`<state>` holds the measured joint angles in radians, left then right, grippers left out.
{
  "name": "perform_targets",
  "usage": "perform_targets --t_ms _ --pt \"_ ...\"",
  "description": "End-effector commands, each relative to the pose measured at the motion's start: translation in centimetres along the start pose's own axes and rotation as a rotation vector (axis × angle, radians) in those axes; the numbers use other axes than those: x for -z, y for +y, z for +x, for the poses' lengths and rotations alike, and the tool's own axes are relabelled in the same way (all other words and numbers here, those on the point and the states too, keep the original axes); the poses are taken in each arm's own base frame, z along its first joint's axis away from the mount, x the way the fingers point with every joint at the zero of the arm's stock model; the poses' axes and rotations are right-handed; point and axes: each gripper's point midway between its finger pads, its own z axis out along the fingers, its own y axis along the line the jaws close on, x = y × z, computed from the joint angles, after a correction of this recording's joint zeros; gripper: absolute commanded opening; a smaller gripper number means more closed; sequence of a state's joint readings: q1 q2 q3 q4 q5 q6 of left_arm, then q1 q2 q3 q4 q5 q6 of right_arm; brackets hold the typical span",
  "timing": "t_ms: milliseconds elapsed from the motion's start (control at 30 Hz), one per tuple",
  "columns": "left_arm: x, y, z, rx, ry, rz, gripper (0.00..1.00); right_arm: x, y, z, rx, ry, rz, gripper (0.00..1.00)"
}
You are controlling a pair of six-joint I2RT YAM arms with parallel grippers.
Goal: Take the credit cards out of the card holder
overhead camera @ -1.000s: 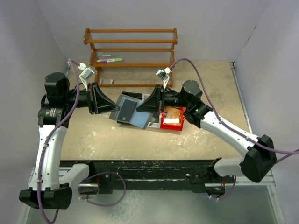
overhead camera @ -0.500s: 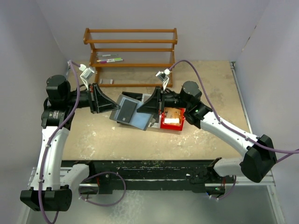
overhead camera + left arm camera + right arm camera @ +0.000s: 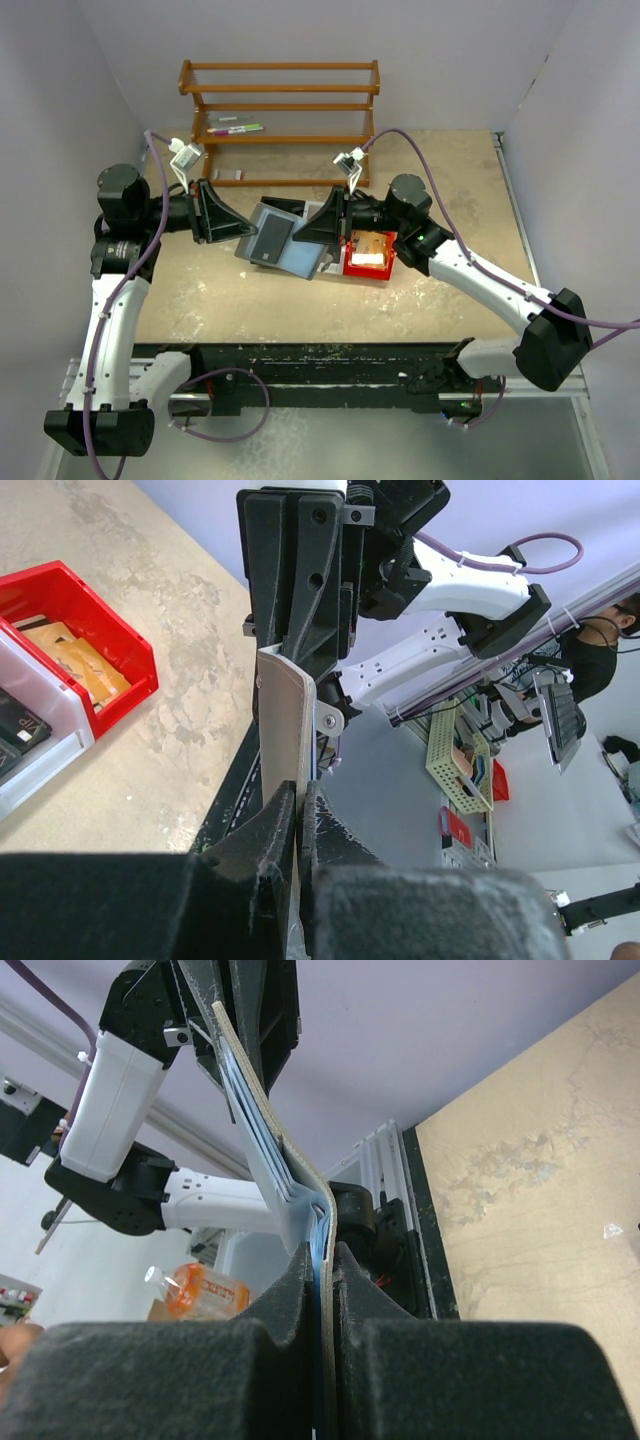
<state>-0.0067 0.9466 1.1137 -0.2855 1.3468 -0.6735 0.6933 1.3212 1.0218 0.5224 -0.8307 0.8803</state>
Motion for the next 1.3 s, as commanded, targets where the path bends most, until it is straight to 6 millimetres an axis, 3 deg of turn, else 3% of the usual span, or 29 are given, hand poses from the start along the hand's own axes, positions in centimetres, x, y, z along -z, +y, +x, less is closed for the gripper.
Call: perform_targets --t_ms 0,333,533,800,1000,1133,1267 --pt "0.1 -0.8 0.1 -0.016 0.003 0.025 0.08 0.1 1.9 -1.0 0.068 -0.031 -0.053 0.00" --pt "0.0 -0.3 0.2 0.004 -0.003 0.013 0.13 0.0 2.1 -1.0 0.070 -0.029 -0.062 0.00" --pt "0.0 -0.3 0.3 0.022 -0.001 0.025 0.01 -0.2 1.8 -0.9 0.064 -0.025 -0.060 0.00" --pt "-0.1 -0.2 -0.1 0.026 -0.030 0.014 0.00 -0.8 1.9 -1.2 0.059 -0.034 -0.067 0.00" --pt "0.5 2.4 -1.0 -0.093 -0.116 -0.202 0.00 -2.0 2.7 -1.3 0.056 -0.039 -0.107 0.00" --pt "0.7 2.5 -1.1 -0.126 -0.124 -0.234 0.00 -2.8 3.1 -1.3 0.057 -0.040 -0.131 0.00" --pt "1.5 3.9 -1.6 -0.180 -0.148 -0.352 0.00 -2.9 3.4 -1.4 0.058 -0.047 -0.144 0.00"
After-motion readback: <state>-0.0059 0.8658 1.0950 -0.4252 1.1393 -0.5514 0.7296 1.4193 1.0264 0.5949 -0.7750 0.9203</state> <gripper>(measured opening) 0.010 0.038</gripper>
